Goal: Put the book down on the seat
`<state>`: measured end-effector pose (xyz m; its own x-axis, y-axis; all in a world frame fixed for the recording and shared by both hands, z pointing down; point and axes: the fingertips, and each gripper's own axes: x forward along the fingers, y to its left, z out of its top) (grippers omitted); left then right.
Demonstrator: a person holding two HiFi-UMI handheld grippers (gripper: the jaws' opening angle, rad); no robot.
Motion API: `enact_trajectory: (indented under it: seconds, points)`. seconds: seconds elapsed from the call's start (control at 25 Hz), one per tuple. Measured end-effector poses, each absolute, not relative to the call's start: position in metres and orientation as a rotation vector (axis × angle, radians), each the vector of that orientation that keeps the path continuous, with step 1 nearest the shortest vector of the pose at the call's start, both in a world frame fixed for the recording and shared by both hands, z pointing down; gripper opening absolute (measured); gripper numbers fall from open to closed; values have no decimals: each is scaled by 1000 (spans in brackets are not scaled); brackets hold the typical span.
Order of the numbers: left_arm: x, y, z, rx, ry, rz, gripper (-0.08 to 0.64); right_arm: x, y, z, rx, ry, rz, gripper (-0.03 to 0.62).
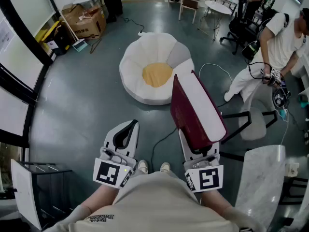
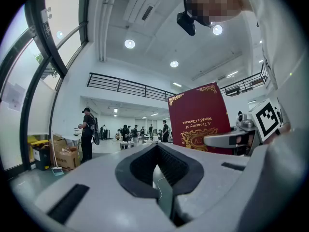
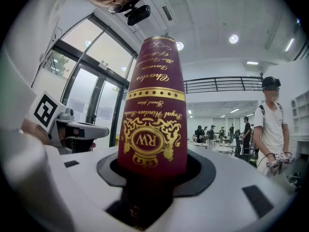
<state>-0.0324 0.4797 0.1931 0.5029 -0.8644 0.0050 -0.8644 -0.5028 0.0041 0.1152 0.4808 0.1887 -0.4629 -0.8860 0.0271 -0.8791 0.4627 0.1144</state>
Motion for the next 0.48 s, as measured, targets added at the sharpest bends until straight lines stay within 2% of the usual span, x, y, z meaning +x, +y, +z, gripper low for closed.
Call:
enact_trajectory:
  seconds: [0.48]
  points:
    - [-21,482,196,2736,-1538,24,3,127,480,195,1607,-2604,-79,216]
